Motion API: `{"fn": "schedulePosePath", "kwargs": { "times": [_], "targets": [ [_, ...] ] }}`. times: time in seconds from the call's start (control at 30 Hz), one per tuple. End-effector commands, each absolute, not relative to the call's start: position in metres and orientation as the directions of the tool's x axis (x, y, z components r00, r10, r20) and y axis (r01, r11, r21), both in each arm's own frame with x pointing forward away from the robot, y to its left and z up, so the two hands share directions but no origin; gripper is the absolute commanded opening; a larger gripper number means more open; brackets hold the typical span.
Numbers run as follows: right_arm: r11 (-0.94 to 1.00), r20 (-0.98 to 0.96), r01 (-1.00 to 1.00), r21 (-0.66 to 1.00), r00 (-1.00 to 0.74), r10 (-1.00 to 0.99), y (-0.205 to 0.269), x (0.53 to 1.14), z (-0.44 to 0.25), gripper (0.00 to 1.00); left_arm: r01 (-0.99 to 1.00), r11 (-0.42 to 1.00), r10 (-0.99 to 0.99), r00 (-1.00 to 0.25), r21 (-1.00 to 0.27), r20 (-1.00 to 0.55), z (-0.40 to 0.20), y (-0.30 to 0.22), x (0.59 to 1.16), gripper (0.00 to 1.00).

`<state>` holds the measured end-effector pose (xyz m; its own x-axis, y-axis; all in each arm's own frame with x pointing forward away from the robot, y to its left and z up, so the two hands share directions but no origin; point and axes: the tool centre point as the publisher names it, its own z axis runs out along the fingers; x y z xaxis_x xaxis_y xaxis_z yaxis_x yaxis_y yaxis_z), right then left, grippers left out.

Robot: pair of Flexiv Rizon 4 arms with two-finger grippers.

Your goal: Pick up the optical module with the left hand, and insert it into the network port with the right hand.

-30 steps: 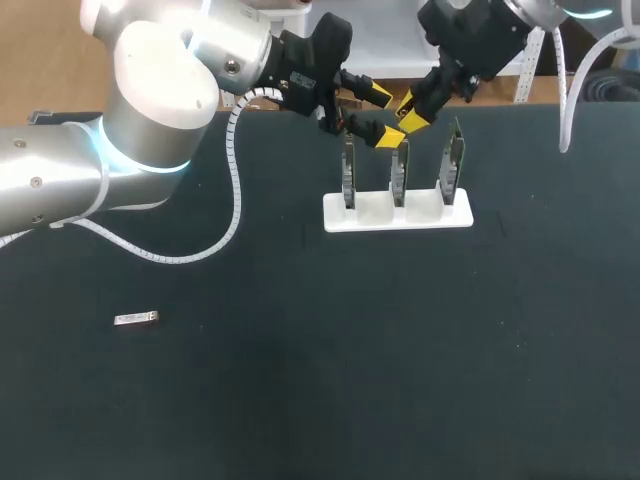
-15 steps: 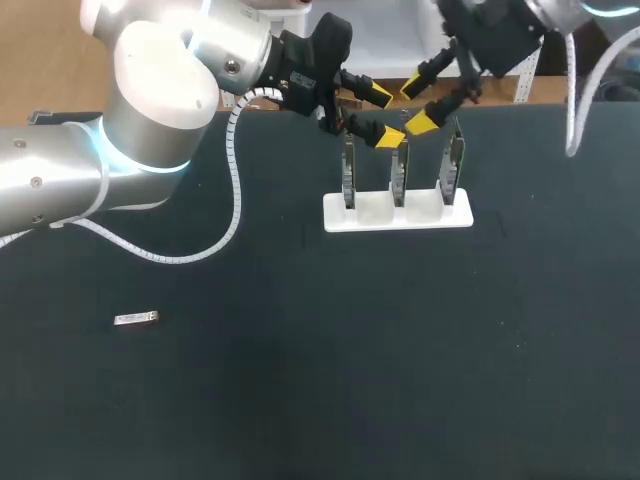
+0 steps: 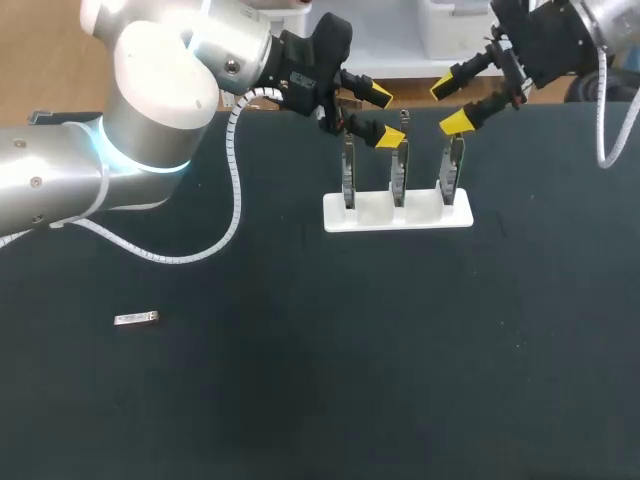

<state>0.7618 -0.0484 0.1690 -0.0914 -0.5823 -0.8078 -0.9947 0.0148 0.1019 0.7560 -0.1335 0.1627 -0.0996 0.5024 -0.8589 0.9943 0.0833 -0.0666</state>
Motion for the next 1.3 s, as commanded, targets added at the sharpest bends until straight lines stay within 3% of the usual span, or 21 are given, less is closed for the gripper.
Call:
{"fn": "schedulePosePath", "kwargs": {
  "times": [0.03,1.3],
  "targets": [
    [0.013,-0.81,-0.995,0.095,-0.085,-0.58,-0.049,0.761,0.17,0.0,0.994,0.085,0.501,-0.098,-0.064,-0.86,0.162,-0.133,0.755,1.0],
    [-0.053,-0.797,-0.998,0.035,0.004,-0.605,-0.007,0.764,0.185,0.0,0.994,0.085,0.501,-0.098,-0.064,-0.86,0.162,-0.133,0.755,1.0]
  ]
}}
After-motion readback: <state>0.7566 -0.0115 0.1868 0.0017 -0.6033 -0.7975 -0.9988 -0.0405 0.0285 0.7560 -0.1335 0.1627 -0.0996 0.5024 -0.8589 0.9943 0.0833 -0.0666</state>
